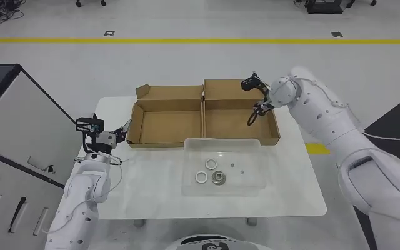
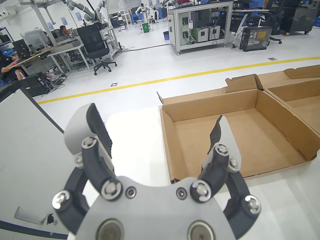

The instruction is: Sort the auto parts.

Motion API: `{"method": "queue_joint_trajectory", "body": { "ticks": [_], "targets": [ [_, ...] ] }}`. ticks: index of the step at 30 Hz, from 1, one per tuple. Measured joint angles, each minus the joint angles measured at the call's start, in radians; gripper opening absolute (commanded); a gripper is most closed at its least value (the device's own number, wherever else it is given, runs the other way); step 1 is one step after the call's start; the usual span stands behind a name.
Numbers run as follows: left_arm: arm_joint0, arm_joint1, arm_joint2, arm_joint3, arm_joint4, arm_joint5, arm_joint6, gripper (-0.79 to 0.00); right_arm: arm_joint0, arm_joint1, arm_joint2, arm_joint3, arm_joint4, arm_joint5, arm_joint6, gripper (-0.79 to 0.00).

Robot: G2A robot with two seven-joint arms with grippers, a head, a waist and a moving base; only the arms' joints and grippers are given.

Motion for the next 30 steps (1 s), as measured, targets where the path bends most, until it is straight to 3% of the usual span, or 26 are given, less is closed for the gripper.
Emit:
{"method": "queue_joint_trajectory", "body": {
  "ticks": [14,30],
  "targets": [
    [0.0,0.0,0.0,0.0,0.0,0.0,0.0,0.0,0.0,-0.096,-0.08,0.236,-0.001,0.032,-0.094,-0.785],
    [0.0,0.0,0.0,0.0,0.0,0.0,0.0,0.0,-0.003,-0.163,-0.105,0.37,-0.025,0.062,-0.133,-0.785]
  ]
}}
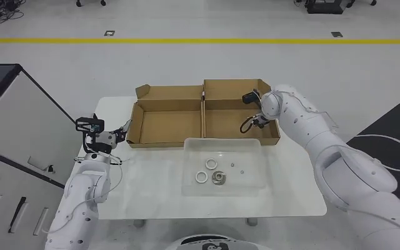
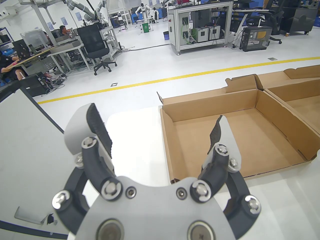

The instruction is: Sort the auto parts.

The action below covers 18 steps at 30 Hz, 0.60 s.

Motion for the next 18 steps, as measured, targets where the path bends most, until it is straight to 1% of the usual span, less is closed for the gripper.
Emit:
{"method": "queue_joint_trajectory", "body": {
  "ticks": [4,5,6,8,11,14,16,18],
  "targets": [
    [0.0,0.0,0.0,0.0,0.0,0.0,0.0,0.0,0.001,-0.012,0.001,0.022,0.002,-0.007,-0.002,-0.785],
    [0.0,0.0,0.0,0.0,0.0,0.0,0.0,0.0,0.001,-0.016,0.001,0.028,0.001,-0.008,-0.004,-0.727],
    [0.0,0.0,0.0,0.0,0.0,0.0,0.0,0.0,0.001,-0.018,0.001,0.033,0.001,-0.009,-0.004,-0.625],
    [0.0,0.0,0.0,0.0,0.0,0.0,0.0,0.0,0.001,-0.024,0.002,0.043,0.001,-0.011,-0.004,-0.523],
    [0.0,0.0,0.0,0.0,0.0,0.0,0.0,0.0,0.003,-0.03,0.005,0.056,0.002,-0.016,-0.004,-0.431],
    [0.0,0.0,0.0,0.0,0.0,0.0,0.0,0.0,0.005,-0.035,0.011,0.064,0.005,-0.022,-0.005,-0.394],
    [0.0,0.0,0.0,0.0,0.0,0.0,0.0,0.0,0.006,-0.038,0.015,0.069,0.006,-0.026,-0.008,-0.332],
    [0.0,0.0,0.0,0.0,0.0,0.0,0.0,0.0,0.011,-0.039,0.021,0.073,0.008,-0.033,-0.016,-0.215]
  ]
}}
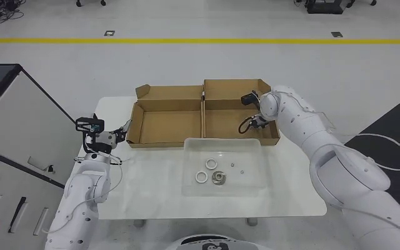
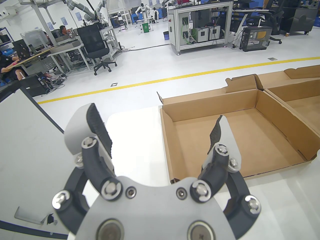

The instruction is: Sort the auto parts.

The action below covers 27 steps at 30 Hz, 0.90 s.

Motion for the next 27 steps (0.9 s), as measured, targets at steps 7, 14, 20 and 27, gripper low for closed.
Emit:
{"method": "queue_joint_trajectory", "body": {
  "ticks": [7,14,20,27],
  "targets": [
    [0.0,0.0,0.0,0.0,0.0,0.0,0.0,0.0,0.034,0.01,0.033,-0.027,-0.007,-0.035,-0.022,0.0],
    [0.0,0.0,0.0,0.0,0.0,0.0,0.0,0.0,0.043,0.061,0.106,-0.15,0.013,-0.158,0.036,0.0],
    [0.0,0.0,0.0,0.0,0.0,0.0,0.0,0.0,-0.025,0.144,0.223,-0.424,0.043,-0.2,0.171,0.0],
    [0.0,0.0,0.0,0.0,0.0,0.0,0.0,0.0,-0.254,0.26,0.439,-0.921,0.08,-0.158,0.387,0.0]
  ]
}}
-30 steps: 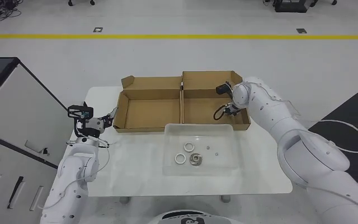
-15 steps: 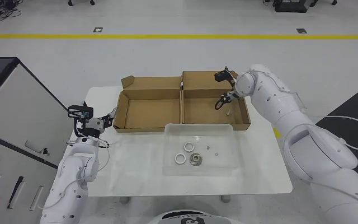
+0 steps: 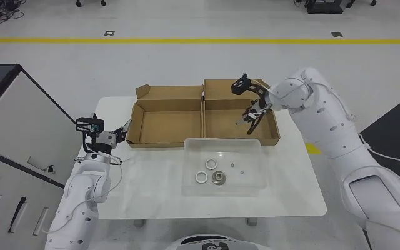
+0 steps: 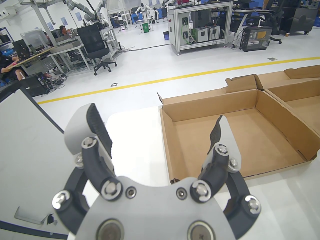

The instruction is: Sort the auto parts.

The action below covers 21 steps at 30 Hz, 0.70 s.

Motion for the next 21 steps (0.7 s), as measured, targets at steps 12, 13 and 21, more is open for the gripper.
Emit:
{"method": "queue_joint_trajectory", "body": {
  "ticks": [12,13,21],
  "targets": [
    [0.0,0.0,0.0,0.0,0.0,0.0,0.0,0.0,-0.305,0.124,0.126,-0.453,0.041,0.016,0.064,0.0],
    [0.0,0.0,0.0,0.0,0.0,0.0,0.0,0.0,-0.317,0.133,0.127,-0.473,0.044,0.023,0.064,0.0],
    [0.0,0.0,0.0,0.0,0.0,0.0,0.0,0.0,-0.358,0.178,0.134,-0.547,0.083,0.039,0.064,0.0]
  ]
}}
